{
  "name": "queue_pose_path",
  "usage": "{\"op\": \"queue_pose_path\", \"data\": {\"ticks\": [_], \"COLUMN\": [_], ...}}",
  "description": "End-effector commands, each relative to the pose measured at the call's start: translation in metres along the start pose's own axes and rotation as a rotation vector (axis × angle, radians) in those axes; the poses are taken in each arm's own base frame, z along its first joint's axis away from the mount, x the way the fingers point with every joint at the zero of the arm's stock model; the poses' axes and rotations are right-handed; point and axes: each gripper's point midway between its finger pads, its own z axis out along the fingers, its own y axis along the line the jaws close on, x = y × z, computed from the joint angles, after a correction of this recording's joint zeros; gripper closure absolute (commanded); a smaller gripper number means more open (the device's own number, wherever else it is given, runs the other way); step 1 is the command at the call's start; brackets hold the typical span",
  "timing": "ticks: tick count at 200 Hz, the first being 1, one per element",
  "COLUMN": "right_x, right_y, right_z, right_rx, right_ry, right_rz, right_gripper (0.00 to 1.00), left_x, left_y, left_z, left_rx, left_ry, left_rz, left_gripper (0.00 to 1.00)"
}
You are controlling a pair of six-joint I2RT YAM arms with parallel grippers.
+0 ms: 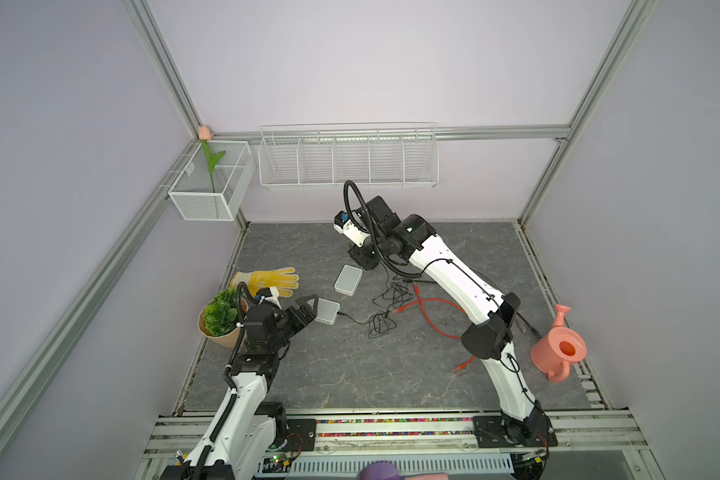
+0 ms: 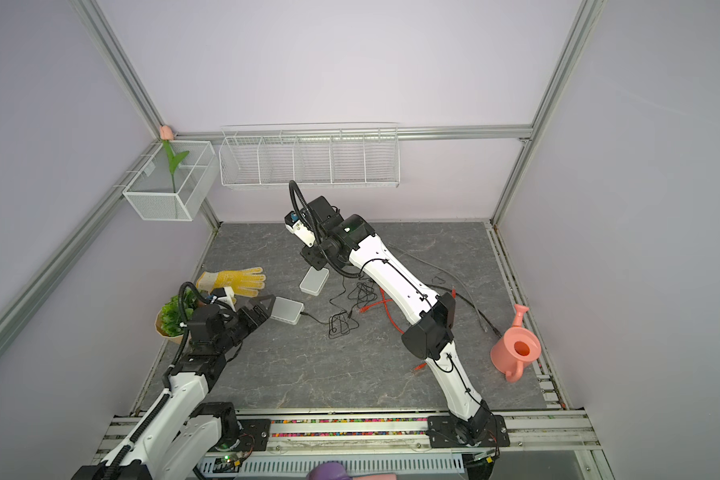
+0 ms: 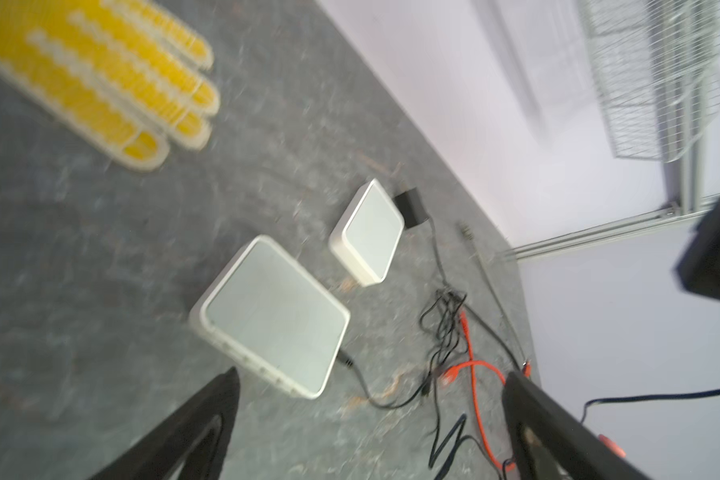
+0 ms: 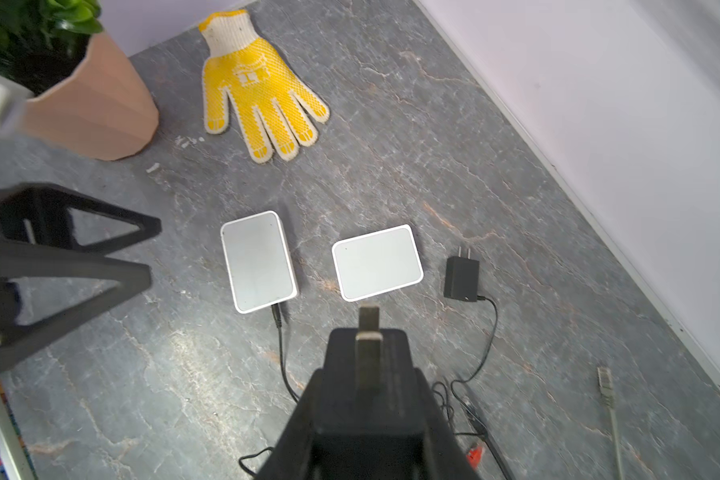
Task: Insert the plug into the switch port
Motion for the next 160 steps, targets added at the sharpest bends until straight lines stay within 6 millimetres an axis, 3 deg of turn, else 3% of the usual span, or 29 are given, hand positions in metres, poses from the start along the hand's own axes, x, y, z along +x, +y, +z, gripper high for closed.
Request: {"op": "queue_pose_path", "data": {"ticks": [1, 49, 82, 105, 123, 160], "right_x": [-0.038, -0.1, -0.147, -0.164, -0.163, -0.137], "right_y": [0.012, 0.014, 0.014, 0.008, -0.003, -0.004], "right_z": [-0.016, -0.023, -0.053, -0.062, -0.04, 0.043], "right_rx": [-0.079, -0.135, -0.167, -0.173, -0.216, -0.336], "right_ry": [-0.164, -0.42, -0.627, -0.72, -0.73, -0.644], "right_rz": [0.008, 0.058, 0.08, 0.096, 0.147, 0.242], "right_gripper": [0.92, 0.94, 0.94, 0.94, 0.94, 0.94], "left_x": [-0.001, -0.023, -0.025, -0.031, -0.041, -0.053], "left_y": [-0.001, -0.034, -0.093, -0.117, -0.121, -0.126], "left_z": [-0.009, -0.042, -0.053, -0.066, -0.077, -0.098], "left_rx": [-0.011, 0.028, 0.31, 0.374, 0.323, 0.302], "left_ry": [-0.009, -0.096, -0.084, -0.093, -0.134, -0.227], "left_rz": [0.021, 0.082, 0.192, 0.304, 0.343, 0.324], "left_gripper": [0.01, 0.01, 0.0, 0.0, 0.0, 0.0]}}
